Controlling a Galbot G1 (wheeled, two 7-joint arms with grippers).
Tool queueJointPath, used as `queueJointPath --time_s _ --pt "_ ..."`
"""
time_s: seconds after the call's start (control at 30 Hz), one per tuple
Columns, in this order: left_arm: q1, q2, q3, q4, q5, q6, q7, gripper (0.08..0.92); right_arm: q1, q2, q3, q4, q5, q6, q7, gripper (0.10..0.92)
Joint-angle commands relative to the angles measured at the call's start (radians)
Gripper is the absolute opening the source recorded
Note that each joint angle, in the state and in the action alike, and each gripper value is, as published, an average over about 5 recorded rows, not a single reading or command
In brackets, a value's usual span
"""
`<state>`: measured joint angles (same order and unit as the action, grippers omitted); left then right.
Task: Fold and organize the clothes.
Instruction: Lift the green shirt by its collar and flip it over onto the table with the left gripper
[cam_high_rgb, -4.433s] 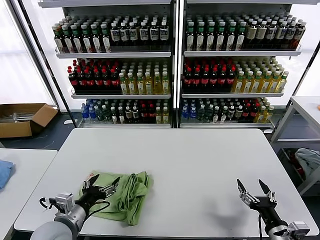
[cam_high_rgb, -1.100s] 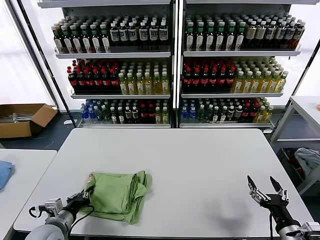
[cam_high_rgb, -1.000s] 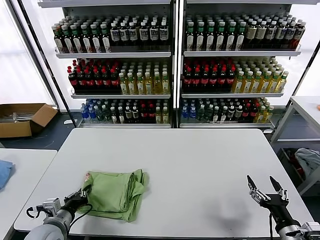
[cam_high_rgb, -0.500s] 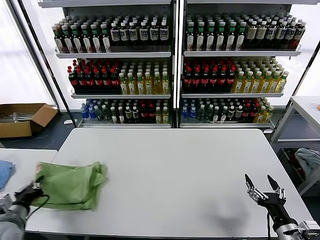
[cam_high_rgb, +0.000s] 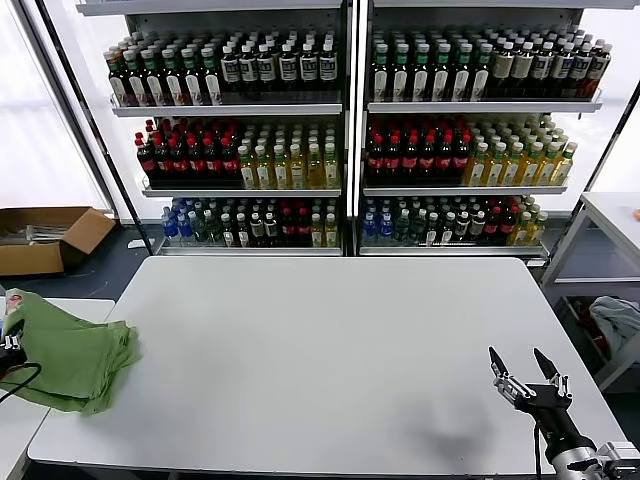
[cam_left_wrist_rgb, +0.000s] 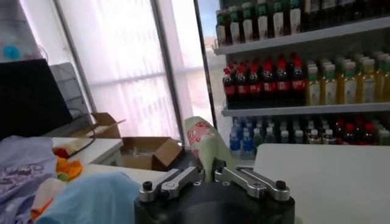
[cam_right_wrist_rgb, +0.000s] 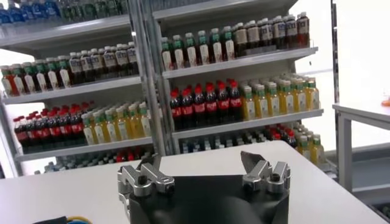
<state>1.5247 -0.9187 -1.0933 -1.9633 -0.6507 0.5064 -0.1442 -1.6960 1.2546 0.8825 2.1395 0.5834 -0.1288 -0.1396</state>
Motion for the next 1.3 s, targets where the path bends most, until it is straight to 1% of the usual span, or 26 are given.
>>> queueJointPath --time_s 0.03,0.13,0.2,0.33,0.43,0.5,0.6,0.73,0.87,1.13,1.3 --pt "-0.042 -0.059 0.222 -0.150 0.006 0.024 -0.124 0.139 0.004 0.003 0.000 0.002 0.002 0.000 0.001 0.823" --pt "-0.096 -0.091 0.369 -0.225 -0.199 0.058 -0.274 0.139 0.006 0.006 -0.002 0.008 -0.002 -0.005 0.003 0.823" --pt "-0.131 -0.115 0.476 -0.264 -0.287 0.070 -0.344 0.139 0.007 0.007 0.001 0.012 -0.003 -0.009 0.004 0.823" --pt "-0.164 -0.154 0.670 -0.293 -0.349 0.069 -0.410 0.139 0.007 0.009 0.009 0.017 -0.007 -0.015 0.006 0.823" --pt "-0.200 -0.183 0.801 -0.271 -0.374 0.070 -0.444 0.139 0.003 0.016 0.010 0.024 -0.013 -0.019 0.006 0.823" --pt "-0.235 -0.208 0.872 -0.239 -0.375 0.070 -0.456 0.139 0.000 0.022 0.009 0.029 -0.021 -0.022 0.006 0.823" --pt "-0.280 -0.253 0.938 -0.183 -0.369 0.071 -0.461 0.139 -0.004 0.030 0.011 0.040 -0.029 -0.026 0.008 0.823" --pt "-0.302 -0.307 0.986 -0.153 -0.370 0.071 -0.459 0.139 -0.013 0.035 0.018 0.054 -0.030 -0.032 0.009 0.823" --pt "-0.311 -0.344 1.021 -0.145 -0.379 0.071 -0.452 0.139 -0.019 0.039 0.015 0.065 -0.036 -0.042 0.010 0.823" --pt "-0.347 -0.376 1.051 -0.140 -0.401 0.052 -0.444 0.139 -0.034 0.012 -0.049 0.089 -0.062 -0.072 0.013 0.823" --pt "-0.354 -0.376 1.053 -0.158 -0.417 0.006 -0.398 0.153 -0.025 -0.015 -0.121 0.093 -0.082 -0.086 0.023 0.823"
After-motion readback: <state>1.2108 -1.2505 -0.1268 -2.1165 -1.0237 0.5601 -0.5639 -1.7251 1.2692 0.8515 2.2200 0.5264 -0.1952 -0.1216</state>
